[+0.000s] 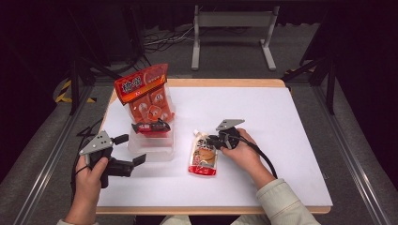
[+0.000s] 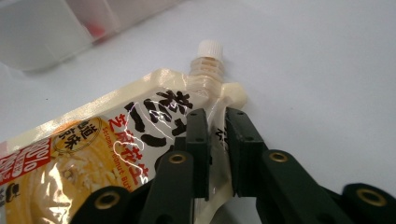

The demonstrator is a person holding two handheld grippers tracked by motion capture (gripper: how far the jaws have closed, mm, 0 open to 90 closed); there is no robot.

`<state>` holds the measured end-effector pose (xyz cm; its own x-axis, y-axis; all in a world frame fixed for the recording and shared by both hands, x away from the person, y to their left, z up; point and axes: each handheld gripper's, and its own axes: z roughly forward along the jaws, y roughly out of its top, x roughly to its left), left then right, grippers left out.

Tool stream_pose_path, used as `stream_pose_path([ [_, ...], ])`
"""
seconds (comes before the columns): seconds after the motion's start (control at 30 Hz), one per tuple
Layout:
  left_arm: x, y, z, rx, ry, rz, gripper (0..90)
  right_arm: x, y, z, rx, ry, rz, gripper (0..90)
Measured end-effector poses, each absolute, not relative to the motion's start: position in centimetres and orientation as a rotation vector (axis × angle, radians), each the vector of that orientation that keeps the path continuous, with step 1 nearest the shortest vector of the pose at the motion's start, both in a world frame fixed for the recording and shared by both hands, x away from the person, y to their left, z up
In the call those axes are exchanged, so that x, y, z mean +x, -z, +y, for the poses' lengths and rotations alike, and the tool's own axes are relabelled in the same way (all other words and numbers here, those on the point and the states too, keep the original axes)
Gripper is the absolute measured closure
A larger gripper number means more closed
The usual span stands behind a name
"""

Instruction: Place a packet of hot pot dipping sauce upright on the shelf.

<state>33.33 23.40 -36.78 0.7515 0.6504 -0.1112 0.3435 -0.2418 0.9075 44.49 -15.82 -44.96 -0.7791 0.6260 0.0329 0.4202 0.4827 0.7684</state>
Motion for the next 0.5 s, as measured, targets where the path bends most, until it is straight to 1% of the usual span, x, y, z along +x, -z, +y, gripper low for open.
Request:
stream_pose_path([
  [0.07, 33.3, 36.8, 23.4, 1.846, -0.343, 0.774, 2.6, 44.4, 44.9, -15.8, 0.885, -1.179, 2.472, 84.7],
  [0.17, 33.2, 36.8, 23.4, 1.845, -0.339, 0.777, 2.5, 44.5, 44.8, -15.9, 0.909, -1.189, 2.475, 86.2],
  [0.5, 33.3, 36.7, 23.3, 1.822, -0.354, 0.769, 2.6, 44.1, 42.9, -16.4, 0.91, -1.256, 2.455, 87.6],
])
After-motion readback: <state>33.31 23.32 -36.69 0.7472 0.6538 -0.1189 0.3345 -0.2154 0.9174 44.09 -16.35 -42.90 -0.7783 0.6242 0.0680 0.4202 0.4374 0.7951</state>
